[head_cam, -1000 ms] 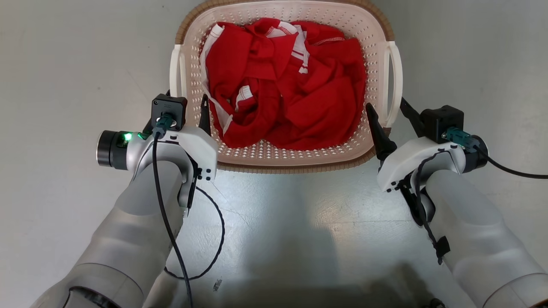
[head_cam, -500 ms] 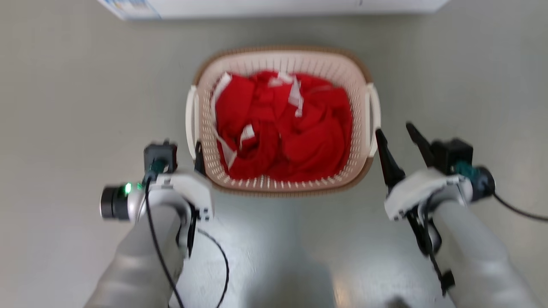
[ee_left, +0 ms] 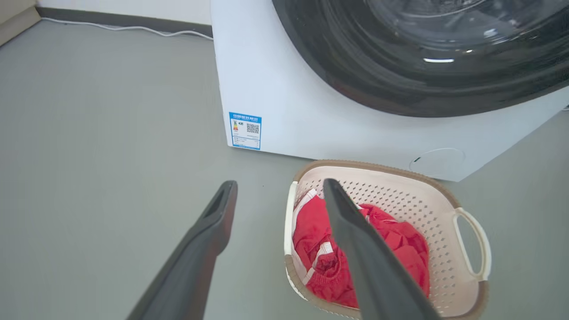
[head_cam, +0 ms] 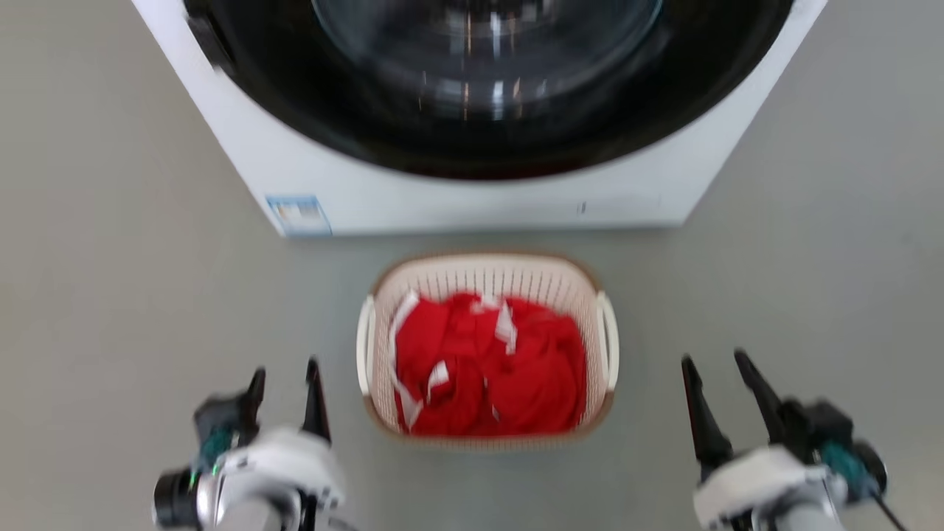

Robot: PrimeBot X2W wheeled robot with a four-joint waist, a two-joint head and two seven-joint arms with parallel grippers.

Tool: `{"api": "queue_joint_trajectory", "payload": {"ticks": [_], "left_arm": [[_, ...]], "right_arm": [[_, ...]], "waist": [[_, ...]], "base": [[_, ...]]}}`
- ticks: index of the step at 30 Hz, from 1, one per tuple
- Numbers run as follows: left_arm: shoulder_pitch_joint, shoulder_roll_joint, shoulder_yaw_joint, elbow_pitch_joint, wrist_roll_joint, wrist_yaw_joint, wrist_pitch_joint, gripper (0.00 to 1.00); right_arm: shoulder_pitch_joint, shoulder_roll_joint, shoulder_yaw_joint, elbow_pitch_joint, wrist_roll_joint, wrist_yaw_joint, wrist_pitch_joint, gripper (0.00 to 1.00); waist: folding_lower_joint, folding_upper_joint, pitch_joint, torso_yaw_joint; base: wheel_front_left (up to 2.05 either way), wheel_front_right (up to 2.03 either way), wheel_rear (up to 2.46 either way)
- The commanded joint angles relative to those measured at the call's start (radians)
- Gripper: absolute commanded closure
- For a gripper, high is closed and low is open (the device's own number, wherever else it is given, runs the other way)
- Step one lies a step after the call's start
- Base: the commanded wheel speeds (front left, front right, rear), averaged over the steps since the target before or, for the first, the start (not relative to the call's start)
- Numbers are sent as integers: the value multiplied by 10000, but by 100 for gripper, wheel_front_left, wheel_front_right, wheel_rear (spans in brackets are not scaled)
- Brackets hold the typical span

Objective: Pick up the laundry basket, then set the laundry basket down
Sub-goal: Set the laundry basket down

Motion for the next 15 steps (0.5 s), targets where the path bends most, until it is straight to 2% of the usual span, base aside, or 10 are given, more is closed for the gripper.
{"api": "queue_joint_trajectory", "payload": {"ticks": [1, 8, 15], "left_arm": [[367, 176, 436, -368, 190, -66, -51, 0], [2435, 19, 1411, -2034, 1068, -689, -51, 0], [3584, -111, 2138, -3189, 1573, -1239, -51, 0]], "right_arm": [[377, 15, 130, -388, -85, 25, -138, 0], [2085, 15, -327, -1601, -173, 25, -138, 0], [2979, 15, -671, -2187, -202, 25, -138, 0]], "waist": [[0, -1, -1288, -40], [0, -1, -2488, -11], [0, -1, -2940, -8]], "base": [[0, 0, 0], [0, 0, 0], [0, 0, 0]]}}
